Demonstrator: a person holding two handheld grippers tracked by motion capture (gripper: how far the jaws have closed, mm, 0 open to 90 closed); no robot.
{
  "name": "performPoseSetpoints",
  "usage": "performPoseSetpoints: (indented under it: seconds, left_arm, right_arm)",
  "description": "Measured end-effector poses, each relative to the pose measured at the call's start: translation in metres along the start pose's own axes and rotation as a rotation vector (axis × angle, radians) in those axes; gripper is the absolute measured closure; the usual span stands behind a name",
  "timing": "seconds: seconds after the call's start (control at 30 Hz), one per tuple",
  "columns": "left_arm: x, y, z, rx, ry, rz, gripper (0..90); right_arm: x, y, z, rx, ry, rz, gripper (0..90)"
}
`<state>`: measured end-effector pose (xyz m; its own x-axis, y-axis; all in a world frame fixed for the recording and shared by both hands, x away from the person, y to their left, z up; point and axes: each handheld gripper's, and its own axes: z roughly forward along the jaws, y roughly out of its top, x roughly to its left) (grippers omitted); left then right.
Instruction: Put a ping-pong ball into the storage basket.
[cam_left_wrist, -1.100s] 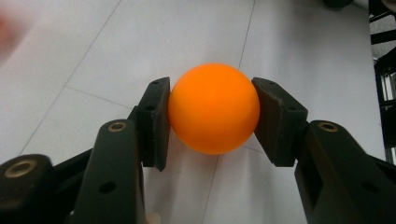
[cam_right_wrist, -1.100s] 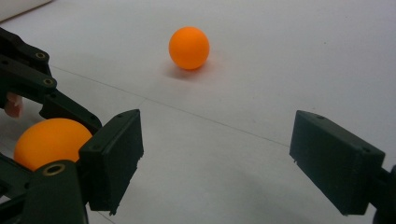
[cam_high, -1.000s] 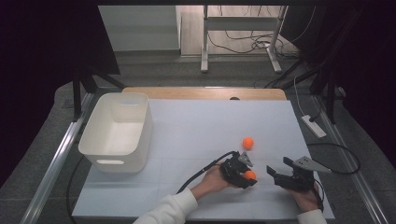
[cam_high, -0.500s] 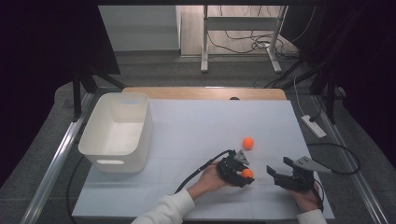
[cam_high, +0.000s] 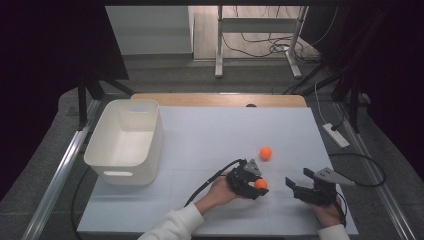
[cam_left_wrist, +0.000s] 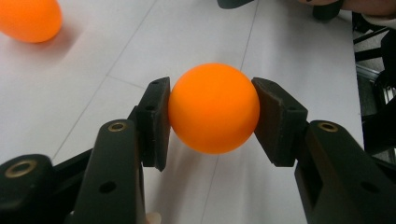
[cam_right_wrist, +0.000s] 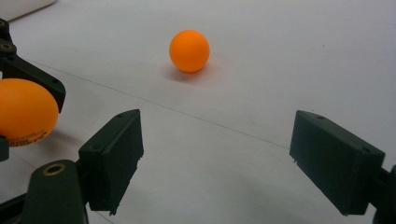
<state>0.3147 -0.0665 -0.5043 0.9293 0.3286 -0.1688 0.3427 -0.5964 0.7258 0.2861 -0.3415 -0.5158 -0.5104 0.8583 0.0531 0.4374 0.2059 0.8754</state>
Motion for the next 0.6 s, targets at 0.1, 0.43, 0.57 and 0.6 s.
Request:
performPoseSetpoints:
  seconds: [0.1, 0.43, 0.57, 0.6]
  left_arm:
    - [0.000, -0.001, -0.004, -0.005, 0.004, -0.003, 50.3]
    - [0.002, -0.007, -0.020, -0.032, 0.019, -0.002, 50.3]
    - [0.001, -0.008, -0.027, -0.048, 0.023, -0.001, 50.3]
    - [0.001, -0.008, -0.030, -0.048, 0.025, 0.003, 50.3]
  right_arm:
    - [0.000, 0.000, 0.000, -0.001, 0.002, -0.003, 17.4]
    - [0.000, 0.001, 0.000, -0.001, 0.002, -0.001, 17.5]
    - [0.001, 0.001, 0.000, 0.000, 0.002, -0.001, 17.7]
    - [0.001, 0.001, 0.000, 0.002, 0.001, -0.002, 17.7]
